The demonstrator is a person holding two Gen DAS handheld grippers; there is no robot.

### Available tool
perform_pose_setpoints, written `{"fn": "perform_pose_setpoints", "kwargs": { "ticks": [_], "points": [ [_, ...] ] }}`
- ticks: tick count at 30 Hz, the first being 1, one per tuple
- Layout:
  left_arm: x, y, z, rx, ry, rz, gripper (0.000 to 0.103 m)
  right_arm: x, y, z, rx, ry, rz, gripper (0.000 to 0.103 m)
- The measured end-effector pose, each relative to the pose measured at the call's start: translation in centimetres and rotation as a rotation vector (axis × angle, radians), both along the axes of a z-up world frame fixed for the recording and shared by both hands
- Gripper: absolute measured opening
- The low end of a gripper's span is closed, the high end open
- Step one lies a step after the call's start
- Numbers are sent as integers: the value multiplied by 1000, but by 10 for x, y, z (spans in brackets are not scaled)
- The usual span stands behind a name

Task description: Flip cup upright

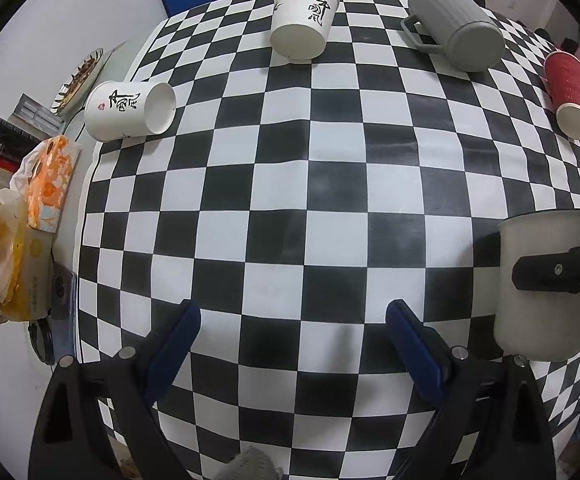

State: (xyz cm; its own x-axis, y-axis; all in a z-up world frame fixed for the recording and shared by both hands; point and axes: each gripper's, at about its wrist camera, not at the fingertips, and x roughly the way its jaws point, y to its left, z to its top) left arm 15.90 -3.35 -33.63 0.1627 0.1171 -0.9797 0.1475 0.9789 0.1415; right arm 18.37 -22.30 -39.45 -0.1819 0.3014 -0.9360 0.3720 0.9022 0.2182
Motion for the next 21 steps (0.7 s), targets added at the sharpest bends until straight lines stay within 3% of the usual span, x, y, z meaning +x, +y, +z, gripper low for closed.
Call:
{"fn": "perform_pose_setpoints", "kwargs": {
  "ticks": [11,17,21],
  "points": [
    [20,5,-5,-16,-2,31,95,-17,-1,23,-22,-229,-103,94],
    [49,11,-9,-18,-29,66,95,-1,-6,35,-57,-399,-141,93],
    [63,16,-13,1,-60,67,95,19,-5,38,-134,-515,-151,93]
  ]
}}
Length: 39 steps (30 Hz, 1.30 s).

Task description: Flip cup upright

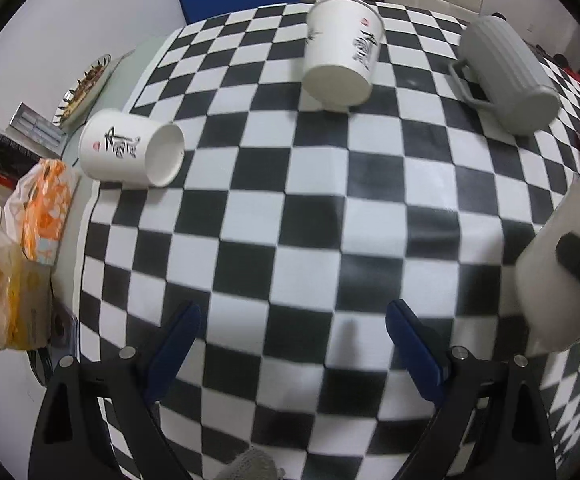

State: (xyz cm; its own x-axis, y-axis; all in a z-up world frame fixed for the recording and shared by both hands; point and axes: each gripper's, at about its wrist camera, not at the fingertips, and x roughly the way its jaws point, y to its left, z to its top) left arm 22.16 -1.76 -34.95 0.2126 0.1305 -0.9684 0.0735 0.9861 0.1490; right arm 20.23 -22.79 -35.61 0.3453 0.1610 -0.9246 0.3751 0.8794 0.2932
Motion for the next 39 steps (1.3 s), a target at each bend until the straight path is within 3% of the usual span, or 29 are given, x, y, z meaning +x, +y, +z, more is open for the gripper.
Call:
{"fn": "perform_pose_setpoints", "kwargs": {
  "ticks": [4,7,15,21,30,39],
  "points": [
    [3,6,-6,14,2,9,95,5,12,5,-123,-88,35,93],
    [-2,10,-10,13,15,14,95,-4,19,6,-160,-122,47,93],
    [-19,10,-14,15,37,6,95,-33,36,-3,-172,-110,53,93],
    [-26,11,-7,14,17,9,95,-33,38,-2,-182,-91,92,93],
    [-39,16,14,-19,-62,43,95,-42,51,-4,-246,-58,206,94],
    [-59,16,33,-18,-111,45,97,-72,48,20,-272,-57,207,94]
  ]
}}
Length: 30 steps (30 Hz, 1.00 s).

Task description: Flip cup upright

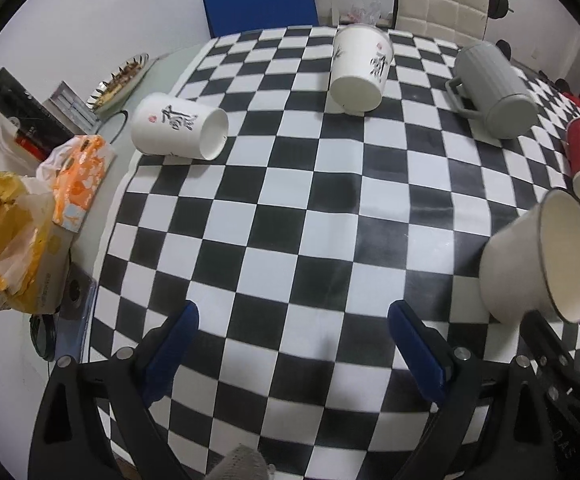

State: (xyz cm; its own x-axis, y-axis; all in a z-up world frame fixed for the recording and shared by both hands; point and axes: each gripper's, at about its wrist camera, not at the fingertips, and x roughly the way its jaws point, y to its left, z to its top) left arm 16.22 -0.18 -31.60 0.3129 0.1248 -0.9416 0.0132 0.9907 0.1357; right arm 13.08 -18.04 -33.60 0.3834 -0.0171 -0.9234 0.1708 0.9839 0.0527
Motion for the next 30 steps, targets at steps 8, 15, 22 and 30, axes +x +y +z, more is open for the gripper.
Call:
{"fn": "perform_pose_setpoints", "kwargs": {
  "ticks": [8,15,22,30],
  "points": [
    [-44,-14,50,-24,-71,-52,100,-52,-23,58,-53,-40,-83,94],
    [-86,-31,119,-64,-140,-128,100,-91,-35,138,-91,-80,-102,94],
    [-126,-35,198,-105,-225,-161,100,-132,-35,225,-114,-149,-91,94],
    [-154,-31,257,-125,-287,-125,100,-172,-25,306,-132,-234,-77,94]
  ]
}}
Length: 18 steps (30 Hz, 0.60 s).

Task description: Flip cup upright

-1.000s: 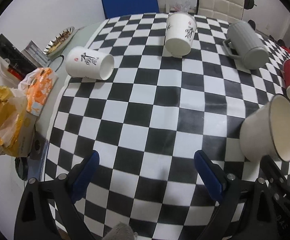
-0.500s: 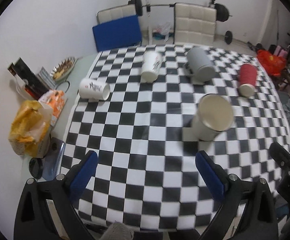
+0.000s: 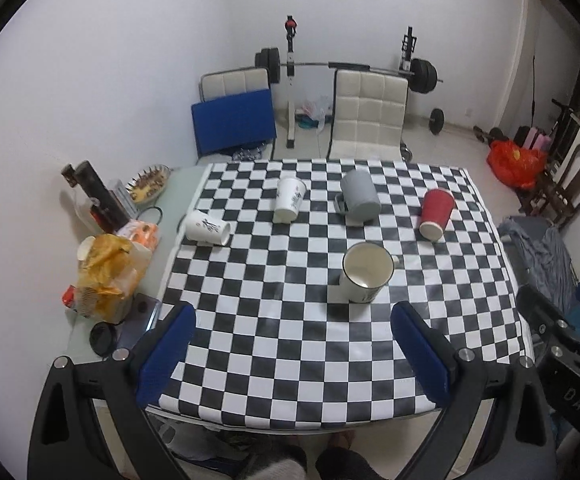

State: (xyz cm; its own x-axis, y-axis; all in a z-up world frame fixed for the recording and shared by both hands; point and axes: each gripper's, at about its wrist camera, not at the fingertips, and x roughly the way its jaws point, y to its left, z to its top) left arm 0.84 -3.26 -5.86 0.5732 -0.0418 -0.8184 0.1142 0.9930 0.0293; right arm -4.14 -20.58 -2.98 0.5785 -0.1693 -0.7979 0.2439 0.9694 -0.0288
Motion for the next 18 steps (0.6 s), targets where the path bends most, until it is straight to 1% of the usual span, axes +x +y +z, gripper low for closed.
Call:
{"fn": "perform_pose_setpoints", "kwargs": {
  "ticks": [6,9,15,18],
  "points": [
    [-15,5,22,-19,-1,23,100,-18,6,36,-5,-21,16,94],
    [-20,7,29,-25,1,26,100,-23,11,46,-13,-22,26,94],
    [-24,8,33,-14,29,37,100,-26,12,49,-10,19,31,94],
    [-26,10,35,-11,23,42,100,-27,12,48,-9,25,26,94]
  ]
}}
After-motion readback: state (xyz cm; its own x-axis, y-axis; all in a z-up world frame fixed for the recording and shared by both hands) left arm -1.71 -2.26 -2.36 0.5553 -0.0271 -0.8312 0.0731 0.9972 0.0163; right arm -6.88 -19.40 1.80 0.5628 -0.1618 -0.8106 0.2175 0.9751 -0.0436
